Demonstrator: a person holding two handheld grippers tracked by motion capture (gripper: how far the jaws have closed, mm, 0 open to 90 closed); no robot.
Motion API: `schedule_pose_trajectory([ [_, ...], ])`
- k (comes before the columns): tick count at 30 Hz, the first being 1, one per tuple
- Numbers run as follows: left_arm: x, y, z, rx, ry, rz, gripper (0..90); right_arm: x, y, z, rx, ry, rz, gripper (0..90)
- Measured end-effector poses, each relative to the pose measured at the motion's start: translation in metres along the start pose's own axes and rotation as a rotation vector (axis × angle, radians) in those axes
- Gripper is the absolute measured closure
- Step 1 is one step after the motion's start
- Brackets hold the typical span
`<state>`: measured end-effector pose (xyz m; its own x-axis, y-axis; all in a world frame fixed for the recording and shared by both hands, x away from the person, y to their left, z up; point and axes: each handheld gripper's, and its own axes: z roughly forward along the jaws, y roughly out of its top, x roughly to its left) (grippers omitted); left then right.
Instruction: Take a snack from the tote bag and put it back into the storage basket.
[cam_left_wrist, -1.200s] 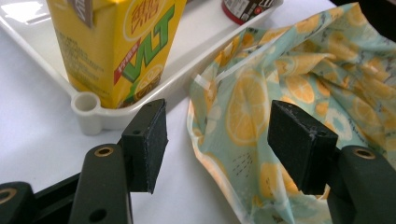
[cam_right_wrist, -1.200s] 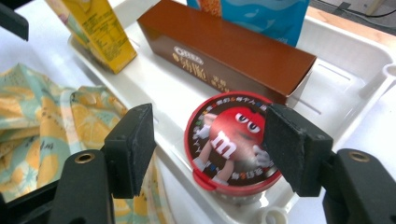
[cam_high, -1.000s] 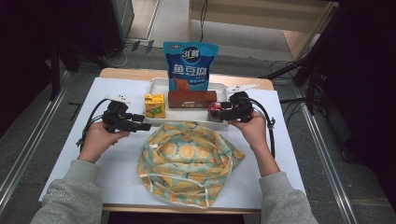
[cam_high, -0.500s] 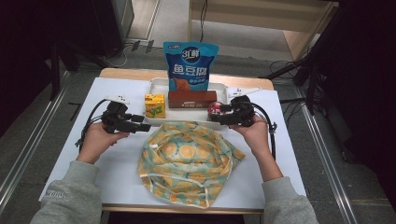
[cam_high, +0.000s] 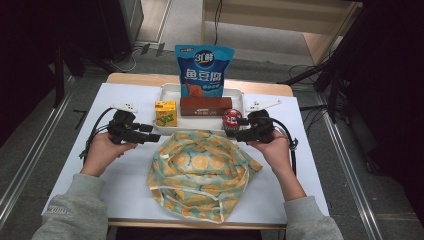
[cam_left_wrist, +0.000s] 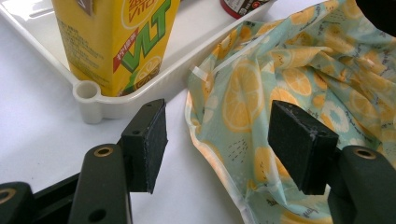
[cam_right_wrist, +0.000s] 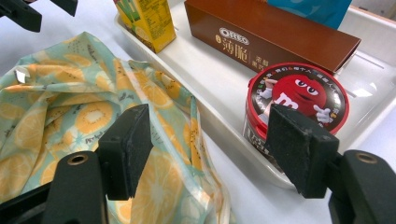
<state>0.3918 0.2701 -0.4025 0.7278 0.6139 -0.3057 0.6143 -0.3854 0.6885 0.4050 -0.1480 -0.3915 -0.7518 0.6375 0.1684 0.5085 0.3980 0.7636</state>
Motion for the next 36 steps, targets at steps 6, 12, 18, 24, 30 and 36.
schedule_pose_trajectory([
  [6, -0.001, 0.000, 0.000, 0.007, -0.001, 0.004, 37.9, 0.004, -0.006, -0.002, -0.004, 0.010, -0.002, 31.6],
  [12, -0.002, 0.000, 0.001, 0.005, -0.004, 0.005, 37.9, 0.009, -0.011, -0.004, -0.011, 0.004, -0.015, 31.0],
  [18, -0.002, 0.000, 0.001, 0.007, -0.004, 0.007, 37.9, 0.010, -0.017, -0.009, -0.020, 0.003, -0.009, 30.5],
  [24, -0.002, -0.001, 0.001, 0.007, -0.005, 0.007, 37.9, 0.008, -0.024, -0.011, -0.015, 0.000, 0.000, 29.0],
  [30, 0.000, -0.001, 0.002, 0.009, -0.007, 0.005, 37.9, 0.007, -0.030, -0.011, -0.012, -0.005, 0.006, 27.8],
  [36, 0.000, -0.002, 0.001, 0.007, -0.008, 0.005, 37.8, 0.005, -0.035, -0.011, 0.001, -0.010, -0.007, 26.3],
])
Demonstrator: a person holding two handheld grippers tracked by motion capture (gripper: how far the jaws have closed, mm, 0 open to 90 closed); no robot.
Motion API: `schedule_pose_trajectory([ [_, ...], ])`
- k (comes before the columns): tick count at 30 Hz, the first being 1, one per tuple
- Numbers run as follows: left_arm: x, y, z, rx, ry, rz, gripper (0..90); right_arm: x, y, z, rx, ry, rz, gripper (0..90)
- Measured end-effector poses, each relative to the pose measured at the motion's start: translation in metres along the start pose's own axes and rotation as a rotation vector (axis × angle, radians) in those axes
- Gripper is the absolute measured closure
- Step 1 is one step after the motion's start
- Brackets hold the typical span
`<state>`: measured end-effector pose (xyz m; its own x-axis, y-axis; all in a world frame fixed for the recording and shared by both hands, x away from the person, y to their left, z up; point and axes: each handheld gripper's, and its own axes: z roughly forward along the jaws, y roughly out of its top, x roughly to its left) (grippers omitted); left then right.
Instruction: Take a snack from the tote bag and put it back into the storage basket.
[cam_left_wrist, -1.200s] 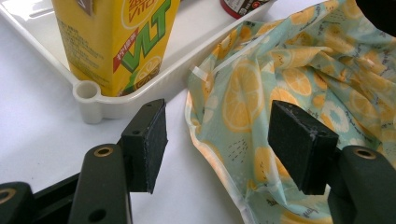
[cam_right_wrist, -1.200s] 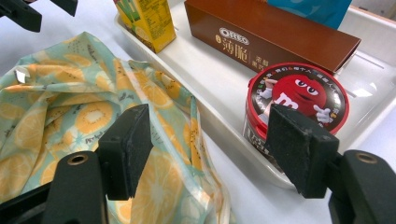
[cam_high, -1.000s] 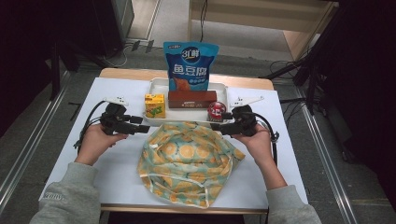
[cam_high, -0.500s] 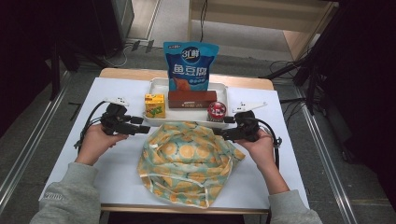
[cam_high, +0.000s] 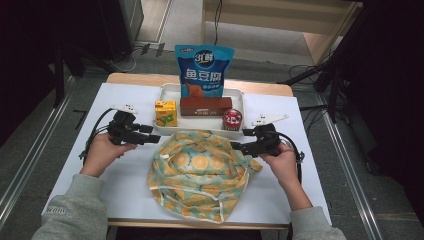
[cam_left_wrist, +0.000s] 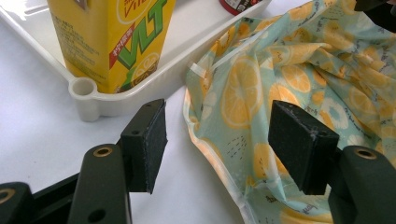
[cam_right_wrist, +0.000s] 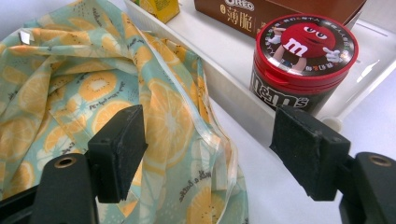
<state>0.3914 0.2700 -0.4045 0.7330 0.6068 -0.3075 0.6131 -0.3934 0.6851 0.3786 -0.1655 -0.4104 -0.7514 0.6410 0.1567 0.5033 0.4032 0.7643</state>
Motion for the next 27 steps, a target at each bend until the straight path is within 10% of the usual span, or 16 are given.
schedule_pose_trajectory([
  [27, 0.003, -0.002, 0.003, 0.021, 0.000, -0.006, 37.6, -0.002, -0.005, 0.011, 0.036, 0.017, -0.009, 22.0],
])
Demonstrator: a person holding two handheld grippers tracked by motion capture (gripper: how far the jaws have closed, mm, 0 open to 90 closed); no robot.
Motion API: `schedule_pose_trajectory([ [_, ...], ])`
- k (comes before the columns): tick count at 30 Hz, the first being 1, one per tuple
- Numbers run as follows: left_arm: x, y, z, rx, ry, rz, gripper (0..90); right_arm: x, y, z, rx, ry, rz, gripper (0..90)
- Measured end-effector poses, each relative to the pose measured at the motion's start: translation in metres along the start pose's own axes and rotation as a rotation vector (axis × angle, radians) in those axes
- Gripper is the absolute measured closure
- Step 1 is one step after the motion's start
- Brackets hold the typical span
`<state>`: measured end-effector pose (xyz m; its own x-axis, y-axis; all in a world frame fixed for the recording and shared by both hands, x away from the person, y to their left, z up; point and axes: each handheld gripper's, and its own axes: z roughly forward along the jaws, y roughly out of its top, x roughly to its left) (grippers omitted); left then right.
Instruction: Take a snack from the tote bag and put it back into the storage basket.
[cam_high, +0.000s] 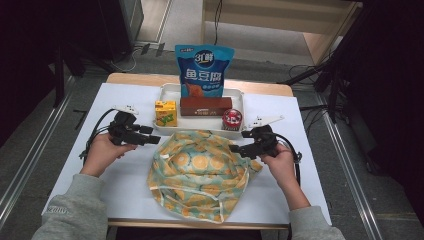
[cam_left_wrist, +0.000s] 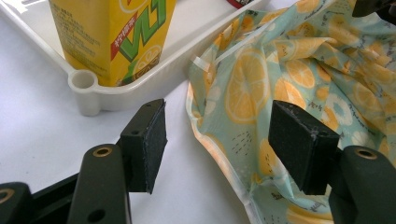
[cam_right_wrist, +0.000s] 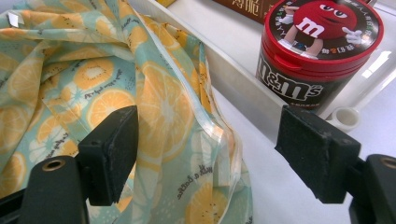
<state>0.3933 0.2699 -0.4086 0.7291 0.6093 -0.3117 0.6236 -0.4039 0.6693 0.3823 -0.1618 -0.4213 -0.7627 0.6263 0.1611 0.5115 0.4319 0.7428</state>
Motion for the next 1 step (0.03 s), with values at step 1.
schedule_pose_trajectory([
  [1, 0.0001, 0.0000, 0.0000, 0.000, 0.000, 0.000, 37.6, 0.0003, 0.0001, 0.0000, 0.001, 0.000, 0.004, 22.0],
])
